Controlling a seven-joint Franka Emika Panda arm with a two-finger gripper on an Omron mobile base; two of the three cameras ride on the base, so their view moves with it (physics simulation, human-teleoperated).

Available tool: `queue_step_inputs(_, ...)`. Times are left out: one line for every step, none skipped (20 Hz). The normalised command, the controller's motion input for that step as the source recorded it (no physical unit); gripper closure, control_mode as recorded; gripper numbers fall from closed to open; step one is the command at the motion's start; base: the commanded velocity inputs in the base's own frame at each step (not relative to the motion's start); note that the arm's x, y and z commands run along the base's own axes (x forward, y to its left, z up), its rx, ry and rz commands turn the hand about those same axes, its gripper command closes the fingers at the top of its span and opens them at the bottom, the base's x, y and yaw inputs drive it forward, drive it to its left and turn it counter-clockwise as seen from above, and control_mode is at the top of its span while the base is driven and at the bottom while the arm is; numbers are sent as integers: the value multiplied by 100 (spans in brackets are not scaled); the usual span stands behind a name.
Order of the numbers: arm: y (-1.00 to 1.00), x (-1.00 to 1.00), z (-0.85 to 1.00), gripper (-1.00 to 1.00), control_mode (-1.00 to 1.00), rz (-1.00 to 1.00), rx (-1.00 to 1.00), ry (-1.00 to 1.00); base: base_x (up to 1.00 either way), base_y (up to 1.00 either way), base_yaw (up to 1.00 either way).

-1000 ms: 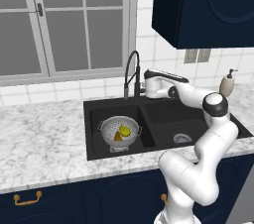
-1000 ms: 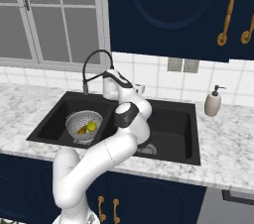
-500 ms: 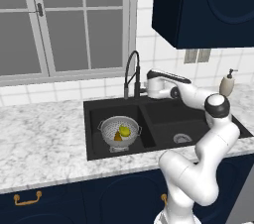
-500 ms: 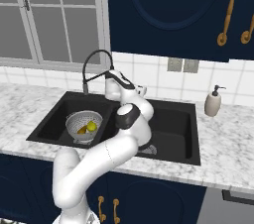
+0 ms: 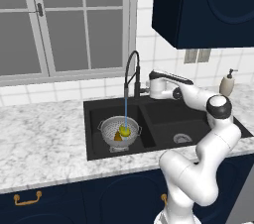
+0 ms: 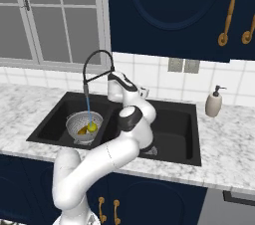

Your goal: Put the colander in the sink, put the pear, pear in the colander, and turn on the sink faucet and pour water over the colander.

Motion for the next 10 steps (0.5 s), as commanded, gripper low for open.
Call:
queue_step_inputs(-80, 0, 0, -100, -100, 0, 6, 0, 0, 0, 0)
queue_step_inputs(-77, 0, 0, -100, -100, 0, 5, 0, 0, 0, 0)
queue_step_inputs(-77, 0, 0, -100, -100, 0, 5, 0, 0, 0, 0)
queue_step_inputs(-77, 0, 0, -100, -100, 0, 5, 0, 0, 0, 0)
queue_step_inputs(-74, 0, 0, -100, -100, 0, 5, 0, 0, 0, 0)
queue_step_inputs(-71, 0, 0, -100, -100, 0, 5, 0, 0, 0, 0)
queue_step_inputs(-68, 0, 0, -100, -100, 0, 5, 0, 0, 0, 0)
queue_step_inputs(-63, 0, 0, -100, -100, 0, 4, 0, 0, 0, 0)
queue_step_inputs(-57, 0, 0, -100, -100, 0, 3, 0, 0, 0, 0)
queue_step_inputs(-52, 0, 0, -100, -100, 0, 3, 0, 0, 0, 0)
